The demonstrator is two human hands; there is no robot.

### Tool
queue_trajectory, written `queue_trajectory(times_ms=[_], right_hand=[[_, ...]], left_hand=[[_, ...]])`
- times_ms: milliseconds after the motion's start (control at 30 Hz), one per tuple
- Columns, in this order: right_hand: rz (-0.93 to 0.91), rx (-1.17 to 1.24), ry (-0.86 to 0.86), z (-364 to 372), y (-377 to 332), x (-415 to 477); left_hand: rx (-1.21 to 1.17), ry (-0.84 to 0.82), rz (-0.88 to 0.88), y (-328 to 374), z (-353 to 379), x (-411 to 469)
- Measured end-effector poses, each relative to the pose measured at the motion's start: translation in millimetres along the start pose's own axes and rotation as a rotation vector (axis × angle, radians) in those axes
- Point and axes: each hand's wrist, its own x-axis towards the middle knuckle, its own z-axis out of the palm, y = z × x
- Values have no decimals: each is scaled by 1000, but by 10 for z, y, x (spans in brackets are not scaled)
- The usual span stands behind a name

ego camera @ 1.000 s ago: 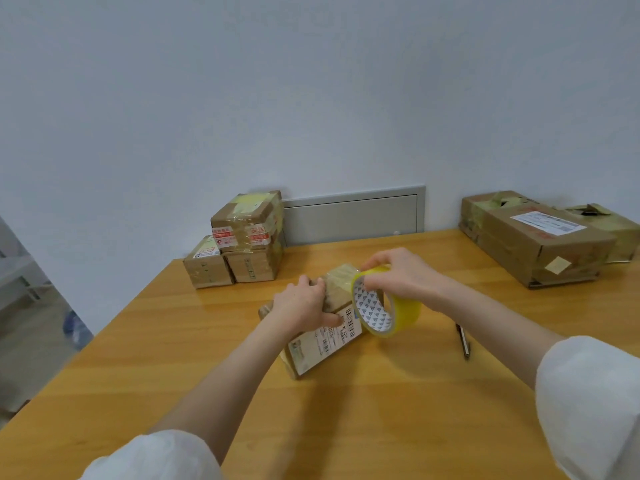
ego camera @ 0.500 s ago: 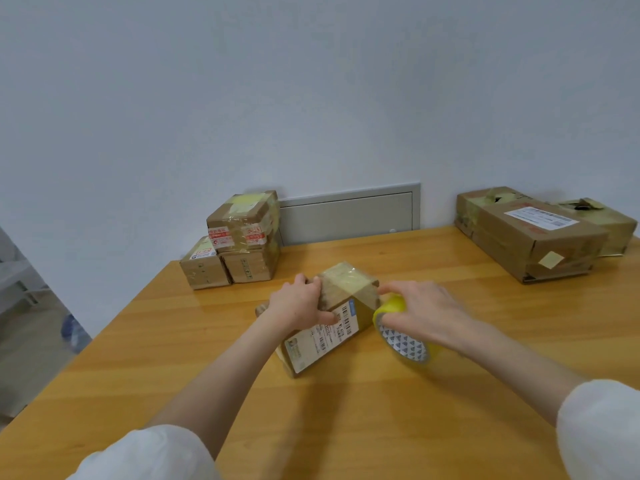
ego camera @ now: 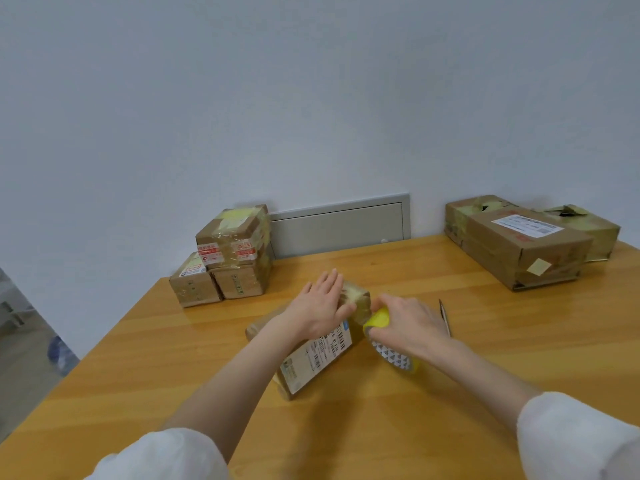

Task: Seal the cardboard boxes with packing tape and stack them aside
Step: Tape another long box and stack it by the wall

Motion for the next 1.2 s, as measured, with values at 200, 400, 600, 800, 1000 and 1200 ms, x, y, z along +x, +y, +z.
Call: queue_trajectory(times_ms=[200, 400, 600, 800, 1000, 1200], right_hand=[[25, 50, -72, -29, 68, 64], [41, 48, -95, -19, 76, 122], [53, 54, -82, -28, 83, 90], [68, 74, -121, -54, 87, 79], [12, 492, -262, -345, -36, 184], [-2, 778, -47, -590, -345, 344]], left_hand=[[-12, -127, 23, -30, 19, 48], [-37, -80, 71, 86, 86, 51], [-264, -53, 68, 37, -103, -15], [-112, -165, -202, -230, -217, -381], [-581, -286, -193, -450, -396, -503], [-568, -257, -229, -551, -536, -576]])
